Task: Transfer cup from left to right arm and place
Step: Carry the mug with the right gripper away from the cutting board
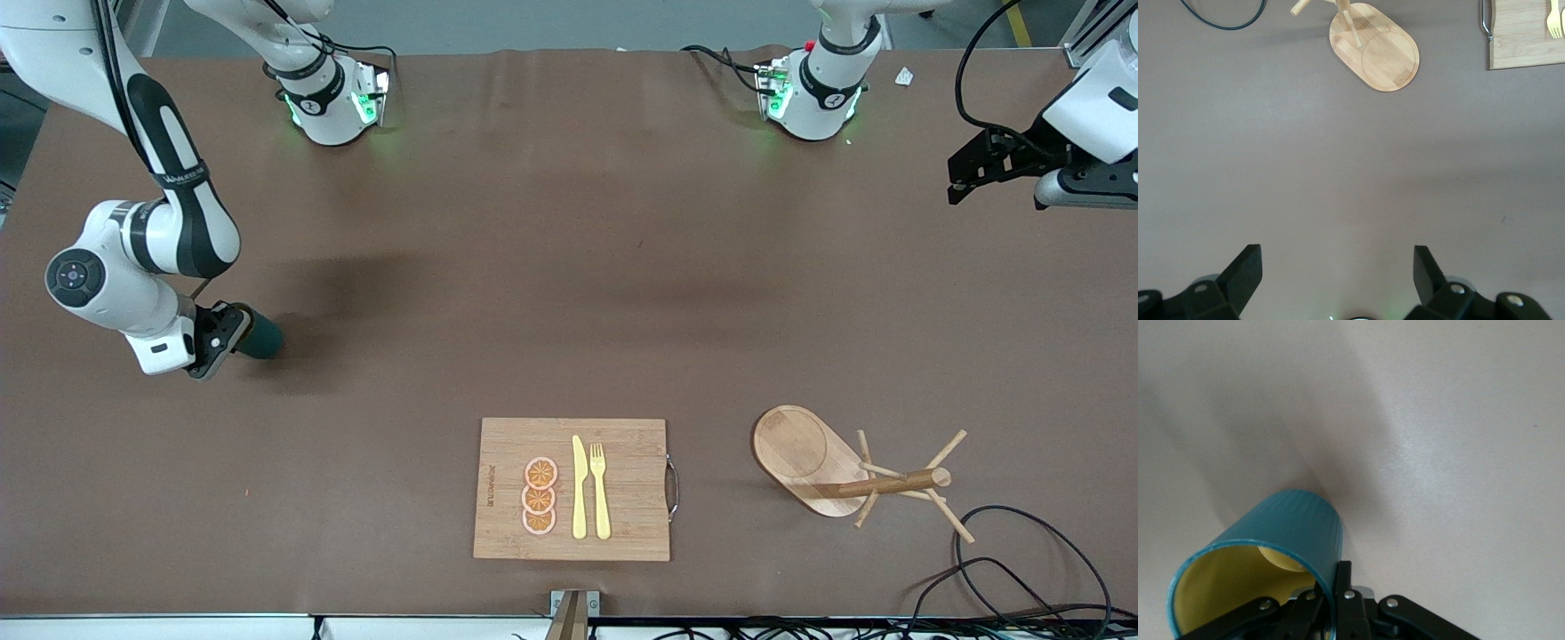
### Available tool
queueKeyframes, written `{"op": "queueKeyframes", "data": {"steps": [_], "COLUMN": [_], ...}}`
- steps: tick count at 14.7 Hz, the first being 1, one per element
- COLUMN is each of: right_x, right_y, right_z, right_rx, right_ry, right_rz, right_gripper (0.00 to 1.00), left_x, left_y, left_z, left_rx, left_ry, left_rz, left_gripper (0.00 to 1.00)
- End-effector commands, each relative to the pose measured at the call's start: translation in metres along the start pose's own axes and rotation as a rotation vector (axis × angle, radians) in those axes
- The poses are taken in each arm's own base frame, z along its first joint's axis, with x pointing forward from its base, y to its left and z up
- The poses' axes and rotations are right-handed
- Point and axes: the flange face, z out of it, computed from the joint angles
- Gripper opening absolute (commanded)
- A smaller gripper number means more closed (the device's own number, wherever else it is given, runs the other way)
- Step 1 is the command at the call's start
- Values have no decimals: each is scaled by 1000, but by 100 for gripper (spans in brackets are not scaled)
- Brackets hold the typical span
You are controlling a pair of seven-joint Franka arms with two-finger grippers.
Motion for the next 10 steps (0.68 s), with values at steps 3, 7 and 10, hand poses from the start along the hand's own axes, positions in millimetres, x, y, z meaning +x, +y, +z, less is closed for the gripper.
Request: {"op": "queueKeyframes", "data": {"steps": [3, 7, 10], "right_x": [-2, -1, -13], "right_y": [-5, -3, 8], "right_z": [10, 7, -1], "right_rx": [14, 10, -3], "right_ry": [-12, -10, 4], "right_rz": [-18, -1, 24], "right_gripper": [13, 100, 100], "left_x": [-2, -2, -2], "left_y": [1, 1, 0], "left_z": [-1, -3, -3], "left_rx": [-15, -15, -15], "left_ry": [15, 18, 18], "left_rz": [13, 13, 10], "left_gripper": [100, 100, 100]}}
